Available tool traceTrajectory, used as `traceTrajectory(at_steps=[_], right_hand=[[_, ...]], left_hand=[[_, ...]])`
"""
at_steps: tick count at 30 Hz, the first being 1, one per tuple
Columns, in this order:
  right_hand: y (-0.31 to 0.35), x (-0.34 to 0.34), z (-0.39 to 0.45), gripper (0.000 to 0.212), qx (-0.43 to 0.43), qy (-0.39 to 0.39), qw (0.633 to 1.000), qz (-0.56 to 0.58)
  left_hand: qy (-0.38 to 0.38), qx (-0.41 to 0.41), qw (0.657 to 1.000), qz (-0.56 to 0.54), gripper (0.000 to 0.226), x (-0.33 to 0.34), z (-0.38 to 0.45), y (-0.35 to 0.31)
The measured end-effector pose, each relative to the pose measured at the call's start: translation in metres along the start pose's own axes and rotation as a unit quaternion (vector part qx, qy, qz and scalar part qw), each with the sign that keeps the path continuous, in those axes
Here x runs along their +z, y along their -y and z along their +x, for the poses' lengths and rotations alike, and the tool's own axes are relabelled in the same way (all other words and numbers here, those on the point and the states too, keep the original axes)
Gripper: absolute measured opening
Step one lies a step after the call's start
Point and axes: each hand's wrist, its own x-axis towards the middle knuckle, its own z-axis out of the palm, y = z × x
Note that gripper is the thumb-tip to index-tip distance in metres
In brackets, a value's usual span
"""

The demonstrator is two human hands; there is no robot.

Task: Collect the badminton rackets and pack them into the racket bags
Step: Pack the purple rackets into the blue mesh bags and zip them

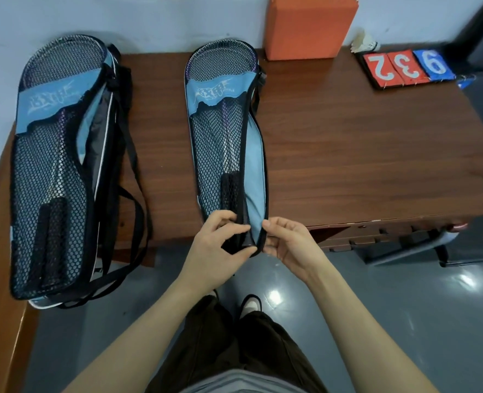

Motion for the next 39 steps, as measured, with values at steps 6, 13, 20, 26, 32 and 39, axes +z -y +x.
traceTrajectory(at_steps=[6,13,20,26,32,39], right_hand=[[-0.001,-0.007,0.003,0.012,-0.035,-0.026,0.998,-0.043],[-0.005,-0.021,0.004,0.013,-0.052,-0.102,0.992,-0.051],[-0.008,-0.059,0.006,0.007,-0.084,-0.212,0.956,-0.183],[0.006,-0.060,0.034,0.026,-0.142,-0.252,0.860,-0.420],[0.054,-0.030,0.094,0.041,-0.190,-0.236,0.813,-0.497],[0.088,-0.014,0.156,0.025,-0.166,-0.258,0.781,-0.543]], left_hand=[[0.032,-0.044,0.997,0.052,0.035,0.014,-0.003,0.001],[0.110,0.078,0.966,0.220,0.041,0.033,0.001,0.005],[0.217,0.068,0.949,0.220,0.049,0.055,0.022,0.000],[0.178,0.035,0.946,0.268,0.033,0.048,0.056,0.007],[0.114,-0.021,0.943,0.312,0.036,0.019,0.127,0.032],[0.163,-0.041,0.922,0.348,0.051,0.013,0.206,0.083]])
